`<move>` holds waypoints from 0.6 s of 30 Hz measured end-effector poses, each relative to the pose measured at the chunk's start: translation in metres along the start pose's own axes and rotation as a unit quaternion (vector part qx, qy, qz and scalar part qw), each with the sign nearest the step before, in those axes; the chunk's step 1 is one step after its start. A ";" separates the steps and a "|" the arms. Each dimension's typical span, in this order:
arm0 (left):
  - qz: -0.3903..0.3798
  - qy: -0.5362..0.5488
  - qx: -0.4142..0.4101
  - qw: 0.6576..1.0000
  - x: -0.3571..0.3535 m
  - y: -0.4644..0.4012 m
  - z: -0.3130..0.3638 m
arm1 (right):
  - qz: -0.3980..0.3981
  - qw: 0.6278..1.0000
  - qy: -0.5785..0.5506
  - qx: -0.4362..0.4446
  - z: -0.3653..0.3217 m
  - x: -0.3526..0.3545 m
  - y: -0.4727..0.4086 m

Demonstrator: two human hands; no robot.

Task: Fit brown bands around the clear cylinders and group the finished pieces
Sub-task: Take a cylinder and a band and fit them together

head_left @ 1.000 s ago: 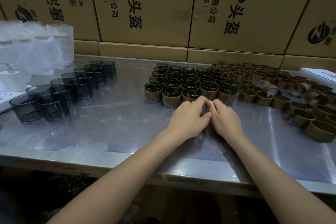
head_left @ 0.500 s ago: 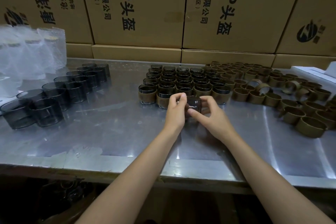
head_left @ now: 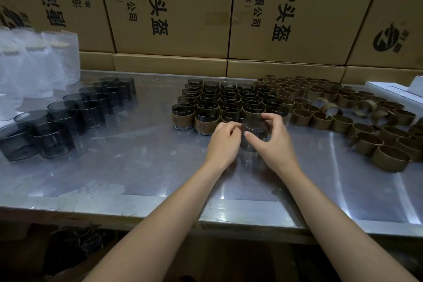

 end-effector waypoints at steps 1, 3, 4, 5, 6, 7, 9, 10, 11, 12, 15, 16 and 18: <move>-0.010 -0.004 -0.002 1.000 0.000 0.001 0.001 | -0.009 1.000 0.014 -0.007 0.002 -0.001 -0.001; -0.027 0.000 0.001 1.000 0.000 0.002 0.002 | -0.027 0.999 0.037 -0.026 0.005 -0.004 -0.002; -0.030 0.007 0.003 1.000 0.000 0.002 0.002 | -0.035 0.998 0.038 -0.034 0.006 -0.004 -0.003; -0.030 0.015 0.004 0.999 0.001 0.002 0.001 | -0.041 0.998 0.035 -0.037 0.007 -0.005 -0.004; -0.030 0.021 0.006 0.999 0.002 0.002 0.000 | -0.045 0.998 0.030 -0.038 0.006 -0.005 -0.004; -0.029 0.021 0.007 0.999 0.002 0.002 -0.001 | -0.041 0.998 0.027 -0.040 0.005 -0.005 -0.003; -0.026 0.020 0.010 0.999 0.003 0.001 -0.003 | 0.008 0.998 0.032 -0.053 0.004 0.000 -0.003; -0.024 0.025 0.011 0.999 0.002 0.000 -0.003 | 0.047 0.996 0.041 -0.065 0.005 0.005 -0.003; -0.024 0.030 0.013 0.999 0.002 -0.001 -0.004 | 0.086 0.991 0.058 -0.084 0.007 0.010 -0.004; -0.025 0.033 0.016 0.999 0.001 -0.001 -0.005 | 0.113 0.984 0.082 -0.111 0.012 0.016 -0.005; -0.037 0.043 0.015 0.998 0.000 -0.001 -0.005 | 0.114 0.958 0.156 -0.214 0.032 0.033 -0.013; -0.043 0.046 0.014 0.998 0.000 -0.001 -0.005 | 0.097 0.949 0.176 -0.242 0.039 0.037 -0.017; -0.054 0.043 0.010 0.998 0.000 -0.001 -0.004 | 0.064 0.932 0.221 -0.280 0.049 0.041 -0.026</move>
Point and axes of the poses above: each hand's wrist, its own y-axis away from the middle knuckle, its own x-axis out of the back of the hand, z = x × y, the point moved 3 cm from there along -y, towards the middle knuckle, and after that the axes turned 10 degrees about -z, right-handed, at the moved point
